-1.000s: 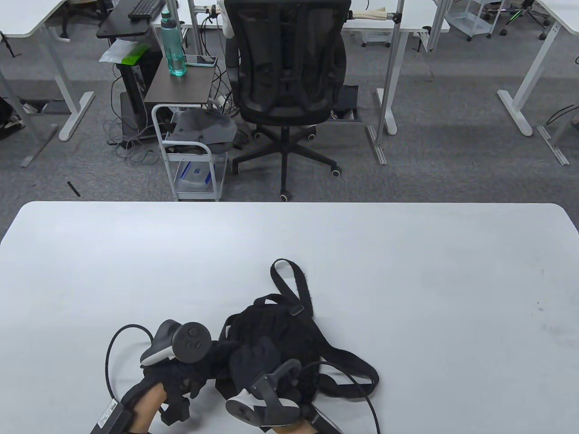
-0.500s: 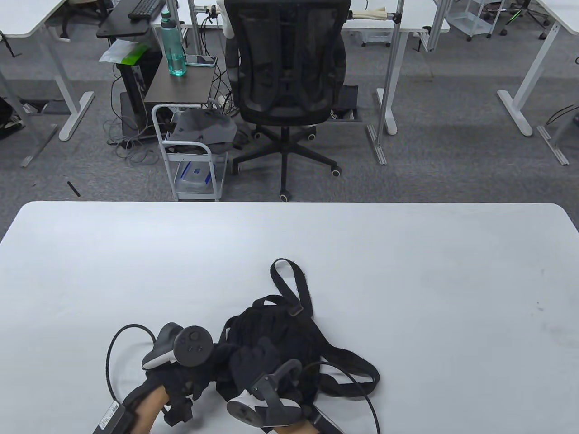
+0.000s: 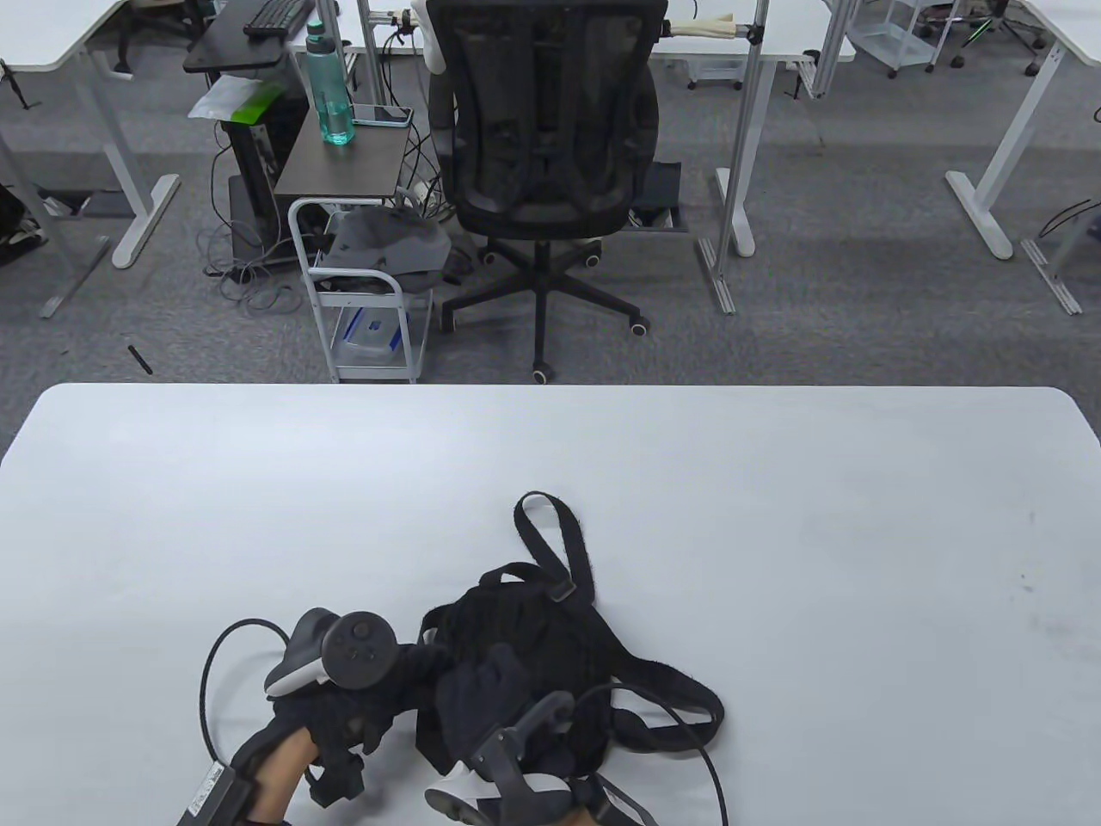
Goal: Pull shoulder strap to tighten
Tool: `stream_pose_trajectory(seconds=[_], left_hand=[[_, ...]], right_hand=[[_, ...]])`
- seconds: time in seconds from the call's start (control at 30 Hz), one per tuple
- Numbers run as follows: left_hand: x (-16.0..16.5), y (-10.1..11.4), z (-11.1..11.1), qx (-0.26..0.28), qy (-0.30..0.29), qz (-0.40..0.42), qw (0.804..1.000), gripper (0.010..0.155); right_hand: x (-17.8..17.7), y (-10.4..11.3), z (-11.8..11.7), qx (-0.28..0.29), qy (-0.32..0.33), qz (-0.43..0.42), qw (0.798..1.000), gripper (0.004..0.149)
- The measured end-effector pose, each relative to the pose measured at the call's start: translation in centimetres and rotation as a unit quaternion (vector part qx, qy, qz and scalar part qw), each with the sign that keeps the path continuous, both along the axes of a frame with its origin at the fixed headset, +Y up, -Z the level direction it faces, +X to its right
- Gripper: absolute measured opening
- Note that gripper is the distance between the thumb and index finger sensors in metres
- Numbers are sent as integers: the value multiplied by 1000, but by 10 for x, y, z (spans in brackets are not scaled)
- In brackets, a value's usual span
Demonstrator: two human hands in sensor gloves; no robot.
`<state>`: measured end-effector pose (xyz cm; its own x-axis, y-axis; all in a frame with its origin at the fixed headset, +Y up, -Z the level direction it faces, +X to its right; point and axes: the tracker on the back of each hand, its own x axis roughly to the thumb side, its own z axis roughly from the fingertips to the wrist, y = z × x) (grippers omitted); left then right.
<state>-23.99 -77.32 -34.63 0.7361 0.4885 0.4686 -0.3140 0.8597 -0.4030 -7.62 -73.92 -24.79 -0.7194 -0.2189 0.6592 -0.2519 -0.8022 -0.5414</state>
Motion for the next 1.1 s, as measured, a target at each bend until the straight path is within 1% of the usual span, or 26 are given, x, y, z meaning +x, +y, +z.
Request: stream_pose_trajectory(seconds=[0.13,0.2,0.27,0.3,0.37,0.43,0.47,0.6,0.7,0.77,0.9,0.97,1.1], left_hand=[[1,1,-1,10,0,-16,1000,65],[1,2,0,15,6,-5,1000,65],[-1,3,0,-6,10,25,1000,64],[-1,4,1,-17,9,49,999,64],[4,6,4,-30,-5,73,997,64],[6,9,7,-20,-1,67,998,64],[6,10,7,-15,-9,67,998,64],[6,5,7,-49,-13,97,994,66],[8,2,6,-73,-17,100,992,66],[9,1,6,-80,-18,88,993,65],[12,2,8,-50,-20,47,997,64],[12,2,8,-38,-23,42,998,64],[13,2,6,-38,-27,39,998,64]], right_hand=[[1,0,-1,-9,0,-7,1000,39],[5,0,-3,-17,-5,-18,1000,39],[10,1,-6,-26,-2,-42,999,40],[11,1,-8,-42,-6,-50,998,44],[11,1,-9,-61,-2,-65,996,47],[11,1,-7,-45,-2,-67,997,46],[13,1,-6,-43,0,-64,997,45],[16,2,-8,-74,8,-105,992,41],[15,1,-7,-74,8,-95,993,40],[14,0,-6,-82,9,-91,992,40],[10,-1,-7,-76,11,-67,995,39],[9,-1,-5,-65,11,-51,997,39],[6,0,-4,-49,7,-31,998,38]])
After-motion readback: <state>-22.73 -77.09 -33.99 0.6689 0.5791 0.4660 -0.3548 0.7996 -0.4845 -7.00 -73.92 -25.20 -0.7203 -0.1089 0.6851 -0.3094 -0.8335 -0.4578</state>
